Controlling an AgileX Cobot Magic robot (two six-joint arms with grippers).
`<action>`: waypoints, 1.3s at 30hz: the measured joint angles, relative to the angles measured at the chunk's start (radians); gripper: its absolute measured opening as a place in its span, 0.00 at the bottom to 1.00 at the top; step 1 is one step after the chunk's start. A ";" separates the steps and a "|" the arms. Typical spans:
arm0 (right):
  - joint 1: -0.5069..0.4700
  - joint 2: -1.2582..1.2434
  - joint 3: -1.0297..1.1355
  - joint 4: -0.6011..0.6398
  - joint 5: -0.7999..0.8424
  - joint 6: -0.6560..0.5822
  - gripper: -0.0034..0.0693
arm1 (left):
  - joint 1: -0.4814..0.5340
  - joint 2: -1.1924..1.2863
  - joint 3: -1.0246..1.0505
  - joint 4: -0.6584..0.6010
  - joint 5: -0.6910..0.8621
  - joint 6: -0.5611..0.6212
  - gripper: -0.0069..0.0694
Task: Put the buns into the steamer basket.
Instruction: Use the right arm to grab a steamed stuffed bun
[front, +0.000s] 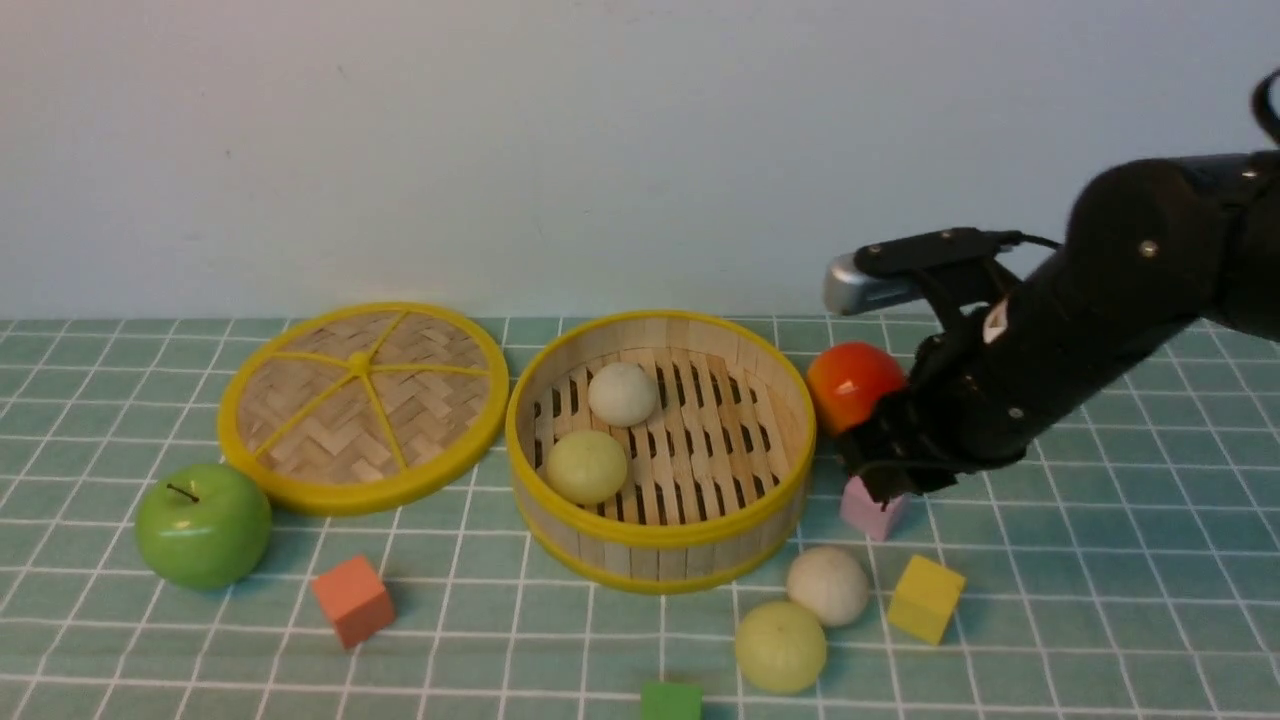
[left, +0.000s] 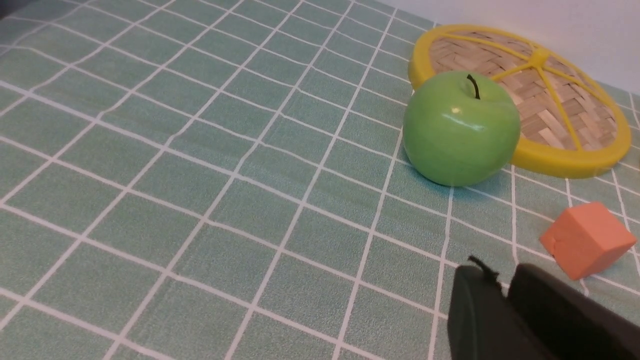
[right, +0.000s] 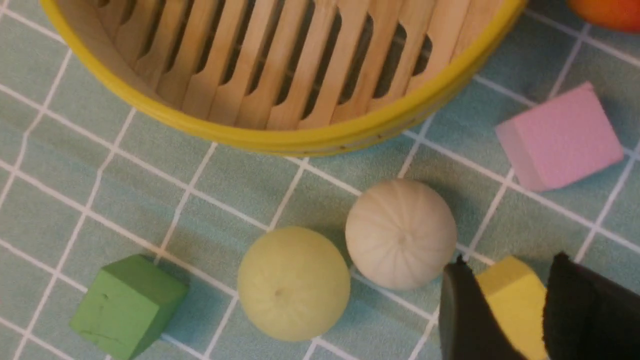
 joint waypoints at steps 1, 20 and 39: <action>0.006 0.008 -0.004 -0.003 0.002 0.004 0.38 | 0.000 0.000 0.000 0.000 0.000 0.000 0.21; 0.057 0.192 -0.037 -0.018 0.042 0.080 0.38 | 0.000 0.000 0.000 0.000 0.000 0.000 0.21; 0.057 0.216 -0.037 -0.040 -0.010 0.089 0.38 | 0.000 0.000 0.000 0.000 0.000 0.000 0.24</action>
